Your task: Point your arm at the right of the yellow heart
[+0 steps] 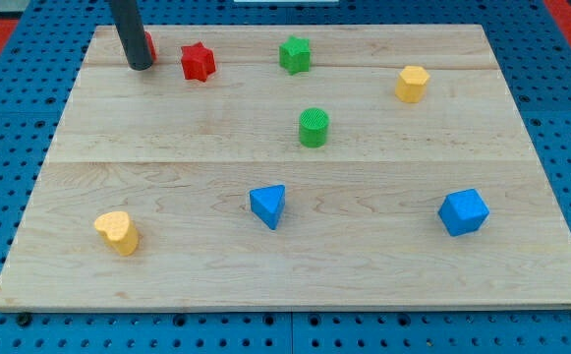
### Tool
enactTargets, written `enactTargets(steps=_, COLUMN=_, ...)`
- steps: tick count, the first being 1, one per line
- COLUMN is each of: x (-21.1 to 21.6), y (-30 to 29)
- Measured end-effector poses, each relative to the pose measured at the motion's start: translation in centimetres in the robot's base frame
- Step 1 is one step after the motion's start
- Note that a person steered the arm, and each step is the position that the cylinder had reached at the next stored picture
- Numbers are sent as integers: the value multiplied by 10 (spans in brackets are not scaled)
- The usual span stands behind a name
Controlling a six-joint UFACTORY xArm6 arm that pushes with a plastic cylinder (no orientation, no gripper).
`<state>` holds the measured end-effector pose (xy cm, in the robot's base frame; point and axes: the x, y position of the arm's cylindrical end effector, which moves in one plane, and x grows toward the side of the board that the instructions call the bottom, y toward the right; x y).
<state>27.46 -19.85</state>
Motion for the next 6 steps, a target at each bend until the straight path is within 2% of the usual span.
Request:
enactTargets(steps=1, x=9, y=1)
enactTargets(steps=2, x=63, y=4)
enactTargets(steps=3, x=107, y=50)
enactTargets(steps=4, x=115, y=130)
enactTargets(steps=5, x=78, y=176)
enactTargets(steps=6, x=114, y=159)
